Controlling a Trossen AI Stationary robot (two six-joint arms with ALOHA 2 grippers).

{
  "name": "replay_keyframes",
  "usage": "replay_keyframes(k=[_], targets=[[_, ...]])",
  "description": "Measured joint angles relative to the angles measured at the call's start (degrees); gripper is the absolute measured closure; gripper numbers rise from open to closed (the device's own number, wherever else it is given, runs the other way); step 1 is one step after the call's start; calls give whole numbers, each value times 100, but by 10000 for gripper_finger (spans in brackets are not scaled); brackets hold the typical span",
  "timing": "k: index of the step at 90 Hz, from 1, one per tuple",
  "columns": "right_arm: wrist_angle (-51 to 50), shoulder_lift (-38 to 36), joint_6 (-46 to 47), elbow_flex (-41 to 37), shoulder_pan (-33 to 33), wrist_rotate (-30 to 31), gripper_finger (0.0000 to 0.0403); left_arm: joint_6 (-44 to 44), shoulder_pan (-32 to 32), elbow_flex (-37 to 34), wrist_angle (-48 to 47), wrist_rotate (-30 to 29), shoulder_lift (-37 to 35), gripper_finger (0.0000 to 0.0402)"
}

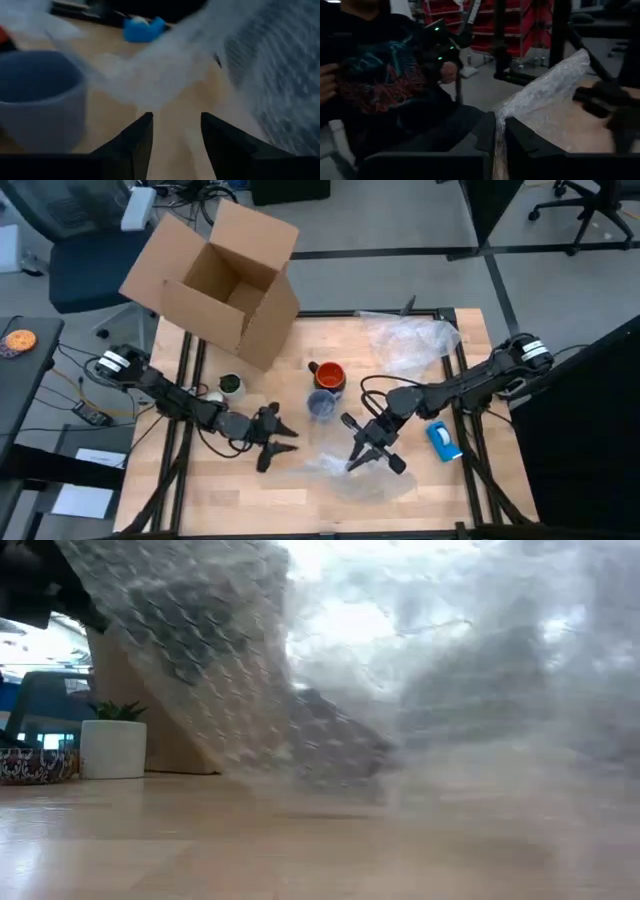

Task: Wrap mug
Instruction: Prepare the bubble wrap

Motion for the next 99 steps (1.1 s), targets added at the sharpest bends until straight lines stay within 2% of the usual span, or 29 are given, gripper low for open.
replay_keyframes(k=[9,30,44,58,68,80,99], targets=[[276,-161,-86,0,-13,333,403,-49,0,-2,-13,228,10,254],[194,-497,-636,0,223,1586,403,-343,0,-2,62,615,18,254],[23,-827,-1167,0,697,2858,403,-345,0,-2,202,615,18,254],[-606,-1143,-1685,-1,1296,4299,403,-346,0,-2,217,615,18,254],[-805,-1208,-1958,-2,1565,5028,403,-350,0,-2,271,615,18,254],[-827,-1204,-2025,-2,1755,5498,403,-367,0,-4,513,933,18,254],[-817,-1393,-2280,-2,2126,5523,403,-365,0,-4,633,1109,18,254]])
